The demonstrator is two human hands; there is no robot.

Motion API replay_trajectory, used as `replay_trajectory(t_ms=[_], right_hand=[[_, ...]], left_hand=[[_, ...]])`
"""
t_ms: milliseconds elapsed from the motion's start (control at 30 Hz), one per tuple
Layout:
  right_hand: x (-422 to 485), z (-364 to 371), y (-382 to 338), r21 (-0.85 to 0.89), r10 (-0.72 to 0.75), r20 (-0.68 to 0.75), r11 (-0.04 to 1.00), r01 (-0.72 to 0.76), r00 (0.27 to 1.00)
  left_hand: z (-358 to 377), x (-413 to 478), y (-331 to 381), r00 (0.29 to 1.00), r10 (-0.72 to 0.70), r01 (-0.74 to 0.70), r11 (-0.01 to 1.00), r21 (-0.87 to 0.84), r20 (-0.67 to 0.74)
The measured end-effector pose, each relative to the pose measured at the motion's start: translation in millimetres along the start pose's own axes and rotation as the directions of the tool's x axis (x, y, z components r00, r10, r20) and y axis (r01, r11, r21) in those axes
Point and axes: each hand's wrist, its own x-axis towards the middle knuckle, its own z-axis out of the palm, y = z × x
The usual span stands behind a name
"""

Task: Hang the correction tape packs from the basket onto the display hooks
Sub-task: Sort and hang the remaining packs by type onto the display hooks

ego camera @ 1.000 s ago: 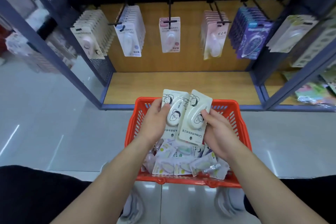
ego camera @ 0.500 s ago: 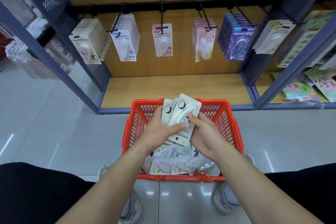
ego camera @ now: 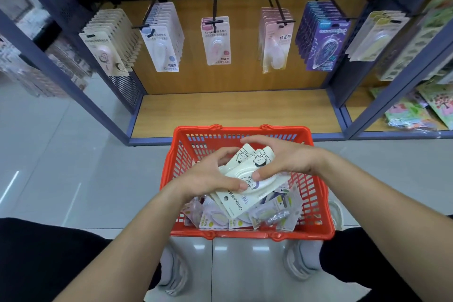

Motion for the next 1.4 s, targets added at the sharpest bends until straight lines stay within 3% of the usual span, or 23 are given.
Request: replay_trajectory(t_ms=[167,300,467,567,733,933,1133,1300,1400], right_hand=[[4,3,16,0.089,-0.057,-0.07,0.994,0.063,0.996],[12,11,28,0.194,-0.038,-0.181,0.978,0.074,0.983],[31,27,36,0.379,0.011,-0.365,0.915,0.137,0.931],[40,38,34,0.427,0.046,-0.473,0.886,0.183,0.88],[46,55,31,0.456,0.071,-0.49,0.871,0.186,0.869],[45,44,28,0.418,0.086,-0.339,0.906,0.068,0.937],[39,32,16,0.324,0.11,-0.269,0.946,-0.018,0.957],[37,44,9,0.335,0.016,-0.344,0.936,0.107,0.939],[38,54,1,0.361,-0.03,-0.452,0.908,0.214,0.892]], left_hand=[[-8,5,1,0.996,-0.016,0.018,1.0,0.025,-0.088],[-7,9,-1,0.967,-0.03,0.027,1.0,-0.014,-0.255],[1,16,2,0.831,0.003,-0.05,0.996,-0.07,-0.556],[7,24,-1,0.753,-0.044,-0.082,0.984,-0.161,-0.656],[3,34,-9,0.731,-0.123,-0.111,0.949,-0.295,-0.671],[-1,36,-5,0.744,-0.057,-0.111,0.972,-0.207,-0.666],[2,39,0,0.734,0.009,-0.115,0.987,-0.111,-0.679],[11,37,13,0.681,0.009,-0.219,0.957,-0.191,-0.732],[12,36,23,0.69,-0.03,-0.265,0.919,-0.291,-0.723]])
